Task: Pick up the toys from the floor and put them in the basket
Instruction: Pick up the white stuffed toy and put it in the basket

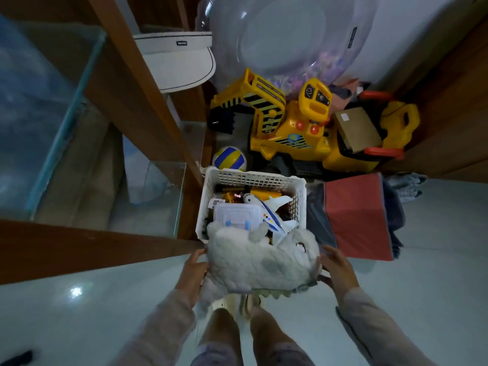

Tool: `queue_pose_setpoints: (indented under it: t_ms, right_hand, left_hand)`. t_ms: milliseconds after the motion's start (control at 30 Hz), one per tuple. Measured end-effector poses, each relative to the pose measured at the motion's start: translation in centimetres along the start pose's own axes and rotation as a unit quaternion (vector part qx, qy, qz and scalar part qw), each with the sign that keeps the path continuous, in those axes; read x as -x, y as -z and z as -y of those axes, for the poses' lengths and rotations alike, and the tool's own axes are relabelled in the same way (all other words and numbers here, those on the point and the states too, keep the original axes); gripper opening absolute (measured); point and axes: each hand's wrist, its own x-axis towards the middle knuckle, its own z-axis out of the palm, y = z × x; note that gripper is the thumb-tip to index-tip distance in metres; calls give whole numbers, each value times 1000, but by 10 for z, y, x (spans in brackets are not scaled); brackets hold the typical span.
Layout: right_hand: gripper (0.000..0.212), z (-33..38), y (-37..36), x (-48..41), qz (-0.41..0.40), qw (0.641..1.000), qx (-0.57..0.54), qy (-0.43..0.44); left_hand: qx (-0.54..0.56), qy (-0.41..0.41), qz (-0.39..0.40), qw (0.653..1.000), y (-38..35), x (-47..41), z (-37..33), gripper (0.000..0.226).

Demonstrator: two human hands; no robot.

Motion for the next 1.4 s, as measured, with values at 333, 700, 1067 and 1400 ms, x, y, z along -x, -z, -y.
queue_pose_setpoints:
  t_ms: [333,700,1067,1400]
  right_hand:
    - [19,-39,-83,-158,29,998,26,-52]
    - [44,-140,-153,-328,95,989,76,-87]
    - [34,-118,-127,-286,147,958,215,-120]
    - [18,-79,-13,-100,125,904,359,-193]
  left_hand:
    - [-10,14,-50,999,-16,-191,2,42]
    - [-115,23,-59,991,-24,-399,89,48]
    - [-262,31,-62,963,-26,-343,78,46]
    - [-260,144,49,953,-4,-100,69,22]
